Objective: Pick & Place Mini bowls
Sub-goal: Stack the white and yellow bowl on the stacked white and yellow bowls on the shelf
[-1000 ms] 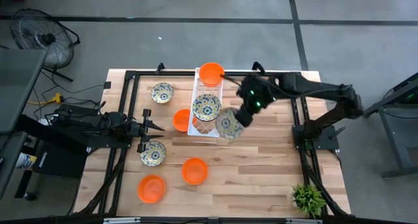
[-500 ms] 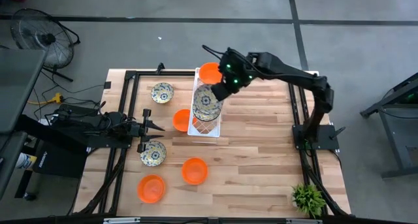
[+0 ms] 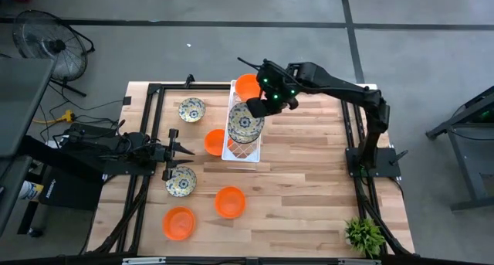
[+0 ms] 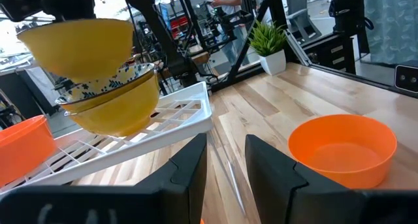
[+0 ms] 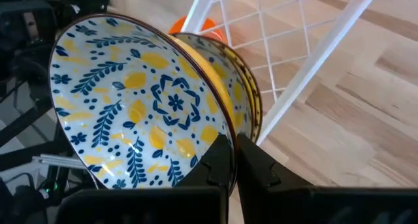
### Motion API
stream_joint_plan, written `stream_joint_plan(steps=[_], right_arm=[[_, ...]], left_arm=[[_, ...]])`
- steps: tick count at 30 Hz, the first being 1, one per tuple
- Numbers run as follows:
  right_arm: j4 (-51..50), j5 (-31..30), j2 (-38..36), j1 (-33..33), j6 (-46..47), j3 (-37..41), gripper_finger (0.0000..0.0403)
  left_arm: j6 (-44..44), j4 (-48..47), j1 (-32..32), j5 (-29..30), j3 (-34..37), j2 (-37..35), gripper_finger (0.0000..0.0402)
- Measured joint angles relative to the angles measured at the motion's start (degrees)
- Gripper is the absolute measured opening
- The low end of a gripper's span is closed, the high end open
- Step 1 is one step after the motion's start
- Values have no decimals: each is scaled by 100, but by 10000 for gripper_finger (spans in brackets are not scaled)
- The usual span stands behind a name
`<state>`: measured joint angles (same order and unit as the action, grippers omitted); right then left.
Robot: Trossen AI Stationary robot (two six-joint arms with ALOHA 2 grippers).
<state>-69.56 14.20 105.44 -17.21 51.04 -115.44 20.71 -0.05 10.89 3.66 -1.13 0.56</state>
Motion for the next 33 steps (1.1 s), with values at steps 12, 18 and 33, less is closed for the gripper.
stream_joint_plan(steps=[12,18,33], right_arm=[[82,68,258,108,224,4,0],[2,-5,313,125,253,4,0],[-112,-182,359,125,251,4,8]], left_arm=[[1,0,0,-1,2,-1,101],[0,0,0,-2,0,0,101],[2,0,0,-2,2,-2,101]])
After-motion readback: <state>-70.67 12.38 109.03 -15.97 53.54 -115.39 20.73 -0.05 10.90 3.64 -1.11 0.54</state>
